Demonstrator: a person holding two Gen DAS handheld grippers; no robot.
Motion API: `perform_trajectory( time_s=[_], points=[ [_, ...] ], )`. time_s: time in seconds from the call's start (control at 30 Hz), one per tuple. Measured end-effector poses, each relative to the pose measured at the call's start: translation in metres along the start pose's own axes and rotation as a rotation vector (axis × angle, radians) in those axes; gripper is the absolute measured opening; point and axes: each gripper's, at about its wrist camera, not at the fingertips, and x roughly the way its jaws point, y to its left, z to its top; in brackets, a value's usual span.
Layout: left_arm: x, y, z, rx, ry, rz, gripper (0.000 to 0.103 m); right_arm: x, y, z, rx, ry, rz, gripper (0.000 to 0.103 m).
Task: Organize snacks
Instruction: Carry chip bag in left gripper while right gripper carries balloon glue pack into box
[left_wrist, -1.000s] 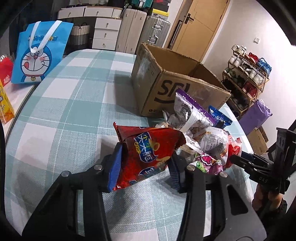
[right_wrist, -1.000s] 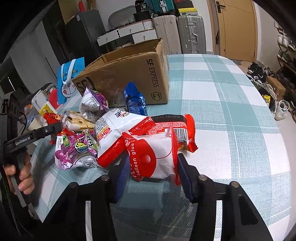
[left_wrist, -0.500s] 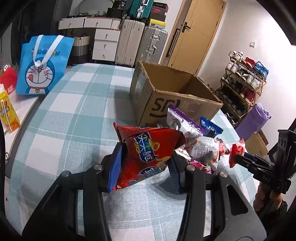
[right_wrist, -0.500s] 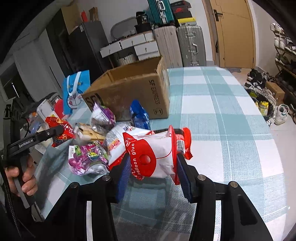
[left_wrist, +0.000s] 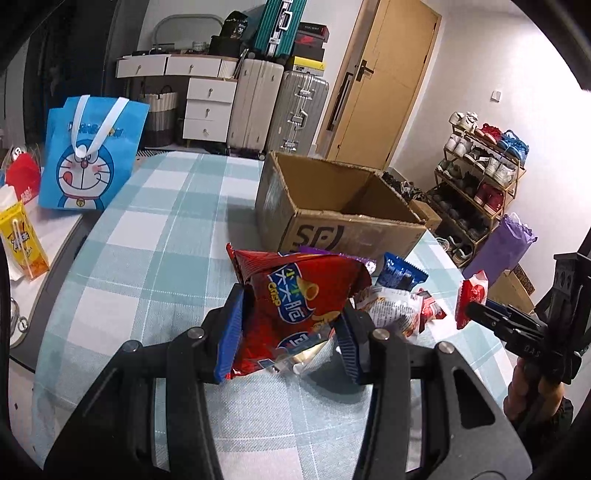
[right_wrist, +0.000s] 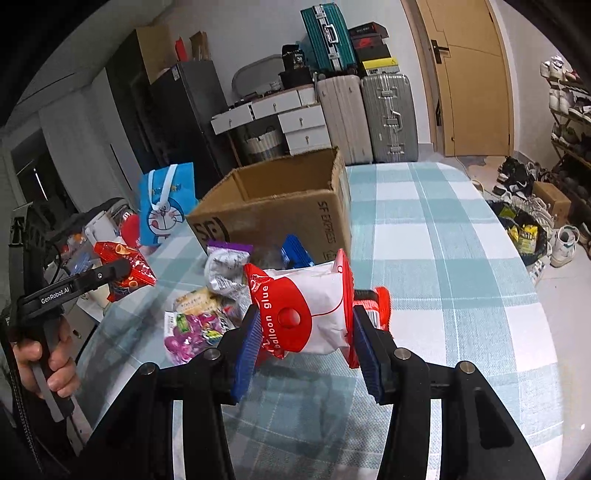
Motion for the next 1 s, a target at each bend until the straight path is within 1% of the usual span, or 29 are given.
perform_trajectory(
  time_s=[0.37,0.73,1.0],
  points=[
    [0.002,-0.022,0.02,0.039,-0.034,-0.002,0.043,-0.003,0.009,0.02,-0.017,-0.043,0.028,0.049],
    [0.014,-0.049,0.056,0.079,-0.078,-0.019,0.043,-0.001,0.016,0.049,-0.031,-0.088,0.043,0.049],
    [0.031,-0.068,0.079,0.12,-0.092,-0.029,0.043,0.012,0.022,0.069,-0.044,-0.097,0.051,0.049]
  ],
)
